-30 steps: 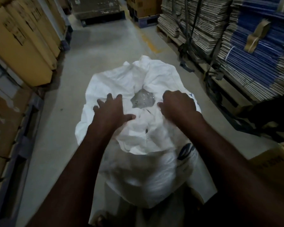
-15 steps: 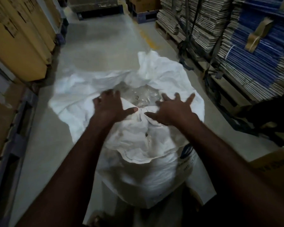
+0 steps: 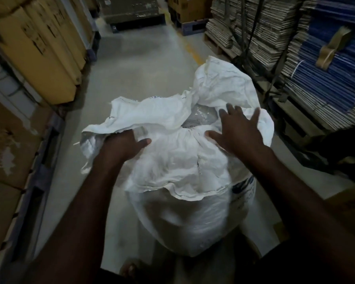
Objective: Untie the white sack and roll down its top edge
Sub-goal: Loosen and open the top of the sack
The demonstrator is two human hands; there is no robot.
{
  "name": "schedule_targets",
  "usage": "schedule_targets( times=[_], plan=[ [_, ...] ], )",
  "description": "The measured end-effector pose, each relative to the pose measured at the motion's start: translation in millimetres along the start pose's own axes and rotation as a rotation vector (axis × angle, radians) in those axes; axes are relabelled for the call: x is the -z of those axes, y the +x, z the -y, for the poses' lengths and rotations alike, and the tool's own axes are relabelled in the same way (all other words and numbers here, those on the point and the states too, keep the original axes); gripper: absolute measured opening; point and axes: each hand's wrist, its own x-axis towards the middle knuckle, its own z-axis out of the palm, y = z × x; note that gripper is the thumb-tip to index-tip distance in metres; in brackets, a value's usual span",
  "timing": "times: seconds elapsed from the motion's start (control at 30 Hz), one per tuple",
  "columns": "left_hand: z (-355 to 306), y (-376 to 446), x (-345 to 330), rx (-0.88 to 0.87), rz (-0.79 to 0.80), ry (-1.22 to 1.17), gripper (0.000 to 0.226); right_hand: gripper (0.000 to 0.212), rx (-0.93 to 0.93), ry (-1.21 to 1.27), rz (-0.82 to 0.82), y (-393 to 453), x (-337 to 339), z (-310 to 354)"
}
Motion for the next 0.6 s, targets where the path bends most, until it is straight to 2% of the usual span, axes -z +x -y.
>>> schedule_targets(
  times=[0.1, 0.17, 0.3, 0.47, 0.6],
  plan=[
    [-39, -8, -7, -0.072, -0.067, -0.022, 0.070, 0.066, 0.189, 0.196, -0.010, 2, 0, 24],
    [-61, -11, -14, -0.181, -0.120, 0.004, 0.062, 0.065, 0.247, 0.166, 0.065, 1, -8, 36],
    [-84, -10, -35, -0.325, -0.100, -0.003, 0.067, 0.067, 0.224, 0.076, 0.223, -4, -21, 37],
    [-94, -14, -50, -0.337, -0.145, -0.020, 0.078, 0.059, 0.244, -0.009, 0.218, -19, -22, 35],
    [-106, -24, -52, -0.326, -0.152, -0.064, 0.078, 0.056, 0.258, -0.051, 0.247, -36, -15, 35]
  ],
)
